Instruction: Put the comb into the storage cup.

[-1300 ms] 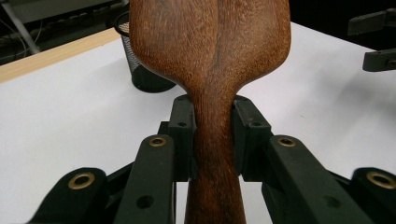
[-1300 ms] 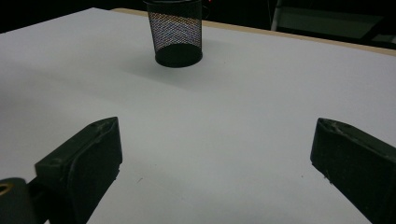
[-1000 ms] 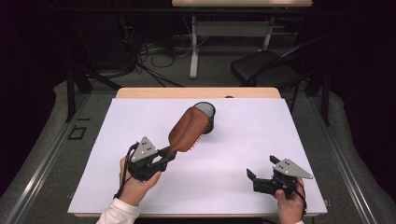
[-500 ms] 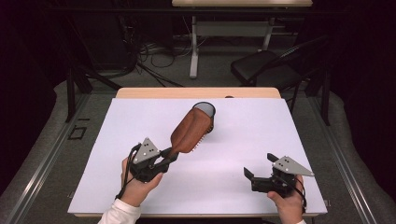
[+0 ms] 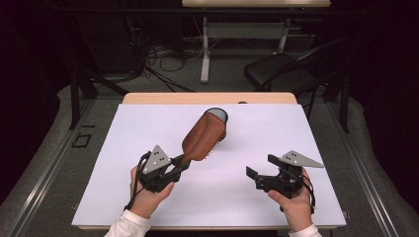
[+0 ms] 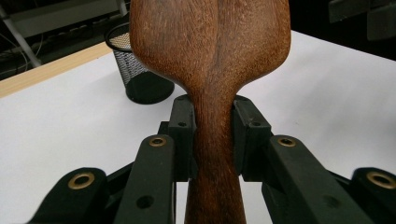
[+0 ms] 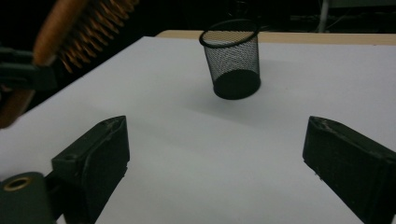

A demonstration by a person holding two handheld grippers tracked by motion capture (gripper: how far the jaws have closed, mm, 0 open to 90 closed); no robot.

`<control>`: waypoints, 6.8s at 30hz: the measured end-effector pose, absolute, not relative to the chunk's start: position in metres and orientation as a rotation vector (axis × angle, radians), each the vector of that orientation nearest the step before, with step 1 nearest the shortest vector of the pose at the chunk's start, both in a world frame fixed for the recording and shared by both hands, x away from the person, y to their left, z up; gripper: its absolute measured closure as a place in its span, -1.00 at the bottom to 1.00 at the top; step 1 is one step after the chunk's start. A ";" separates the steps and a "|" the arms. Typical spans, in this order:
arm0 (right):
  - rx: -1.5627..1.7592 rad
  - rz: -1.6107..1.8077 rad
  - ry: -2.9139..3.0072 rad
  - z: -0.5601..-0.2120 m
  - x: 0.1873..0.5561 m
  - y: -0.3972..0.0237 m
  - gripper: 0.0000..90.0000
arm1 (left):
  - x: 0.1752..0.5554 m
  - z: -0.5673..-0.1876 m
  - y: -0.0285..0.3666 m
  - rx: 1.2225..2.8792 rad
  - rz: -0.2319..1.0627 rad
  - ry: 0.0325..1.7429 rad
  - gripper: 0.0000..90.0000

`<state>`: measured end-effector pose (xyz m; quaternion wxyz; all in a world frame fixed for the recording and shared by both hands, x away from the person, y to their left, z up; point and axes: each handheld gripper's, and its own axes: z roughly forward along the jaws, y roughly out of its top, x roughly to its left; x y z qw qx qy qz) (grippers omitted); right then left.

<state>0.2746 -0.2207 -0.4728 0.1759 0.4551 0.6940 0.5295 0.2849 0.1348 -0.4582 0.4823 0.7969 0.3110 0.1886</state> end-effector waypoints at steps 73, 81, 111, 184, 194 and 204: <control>1.559 1.976 1.932 -0.447 0.326 -0.188 -0.67 | 0.285 -0.480 0.096 1.929 0.479 0.692 0.61; 1.572 2.013 1.915 -0.446 0.326 -0.188 -0.60 | 0.281 -0.480 0.090 1.922 0.472 0.663 0.61; 1.596 1.819 2.123 -0.414 0.352 -0.161 -0.41 | 0.283 -0.472 0.105 1.851 0.485 0.699 0.61; 1.681 1.909 2.213 -0.414 0.391 -0.140 -0.03 | 0.288 -0.474 0.113 1.838 0.480 0.719 0.61; 1.670 1.927 2.224 -0.415 0.392 -0.141 -0.01 | 0.289 -0.475 0.114 1.841 0.480 0.719 0.61; 1.666 1.952 2.205 -0.417 0.390 -0.140 0.02 | 0.289 -0.476 0.114 1.845 0.476 0.717 0.61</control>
